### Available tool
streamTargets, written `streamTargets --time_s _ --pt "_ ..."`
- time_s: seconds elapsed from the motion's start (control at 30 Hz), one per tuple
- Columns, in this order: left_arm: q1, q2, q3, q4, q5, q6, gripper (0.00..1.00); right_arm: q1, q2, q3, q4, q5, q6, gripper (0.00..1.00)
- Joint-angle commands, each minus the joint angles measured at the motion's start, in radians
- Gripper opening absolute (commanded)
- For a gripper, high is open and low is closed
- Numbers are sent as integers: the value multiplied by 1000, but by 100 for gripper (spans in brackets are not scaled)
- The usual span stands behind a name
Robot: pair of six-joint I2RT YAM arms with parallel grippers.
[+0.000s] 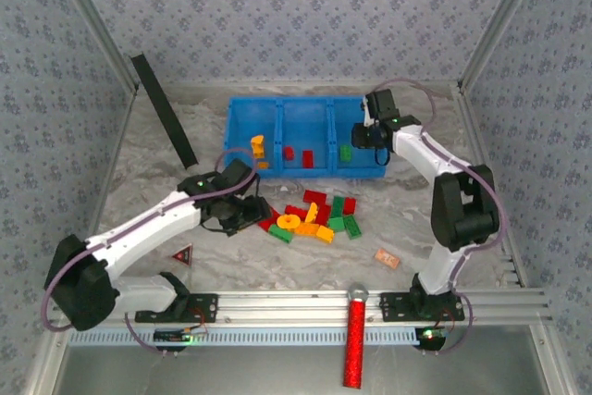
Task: Sort the legos into containers by color
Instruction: Place the lego in the container.
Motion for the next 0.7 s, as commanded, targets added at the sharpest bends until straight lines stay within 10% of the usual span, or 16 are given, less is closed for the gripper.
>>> streamTargets --time_s 0.0,0.67 --pt "-27 50 100 1 -26 155 66 -7 58 62 -5 -27 -28 34" --pt "-121 331 328 0 -67 977 65 -7 181 167 -92 -51 -57 42"
